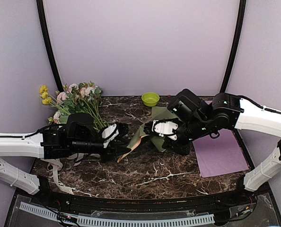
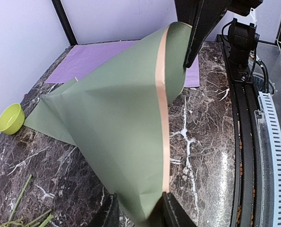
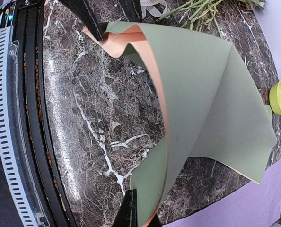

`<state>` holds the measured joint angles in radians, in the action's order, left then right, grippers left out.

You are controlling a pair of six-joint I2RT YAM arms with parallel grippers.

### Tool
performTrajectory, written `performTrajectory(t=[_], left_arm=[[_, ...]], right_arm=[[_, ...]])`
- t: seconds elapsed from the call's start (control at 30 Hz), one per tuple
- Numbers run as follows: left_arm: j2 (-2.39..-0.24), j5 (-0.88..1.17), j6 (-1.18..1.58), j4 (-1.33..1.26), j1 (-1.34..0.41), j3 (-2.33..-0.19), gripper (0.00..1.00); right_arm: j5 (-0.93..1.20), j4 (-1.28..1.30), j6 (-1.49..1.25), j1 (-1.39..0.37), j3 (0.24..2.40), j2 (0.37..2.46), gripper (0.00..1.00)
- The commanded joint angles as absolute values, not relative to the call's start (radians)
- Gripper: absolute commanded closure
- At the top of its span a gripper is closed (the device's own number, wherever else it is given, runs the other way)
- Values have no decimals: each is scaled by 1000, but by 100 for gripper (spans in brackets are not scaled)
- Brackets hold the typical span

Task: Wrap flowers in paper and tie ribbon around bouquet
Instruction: Unfold the folded wrapping paper at the center of the board.

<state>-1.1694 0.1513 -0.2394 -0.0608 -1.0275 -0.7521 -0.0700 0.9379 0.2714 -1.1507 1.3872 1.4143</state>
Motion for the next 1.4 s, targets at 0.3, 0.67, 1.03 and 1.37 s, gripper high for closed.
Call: performTrajectory(t=[0.3, 0.67, 1.03, 1.37], left_arm=[[-1115, 19, -287, -99, -1023, -739, 69], [-1153, -75, -315, -141, -1023, -731, 73], [-1144, -148, -359, -220, -1026, -711, 64], [-1209, -116, -384, -248, -1028, -727, 61]], right_arm=[[-54, 922, 273, -1146, 1381, 1394, 100], [-34, 927, 272, -1146, 1385, 1402, 100], [-31, 928, 276, -1146, 1385, 1408, 100], [-29, 933, 278, -1145, 1391, 1413, 100]])
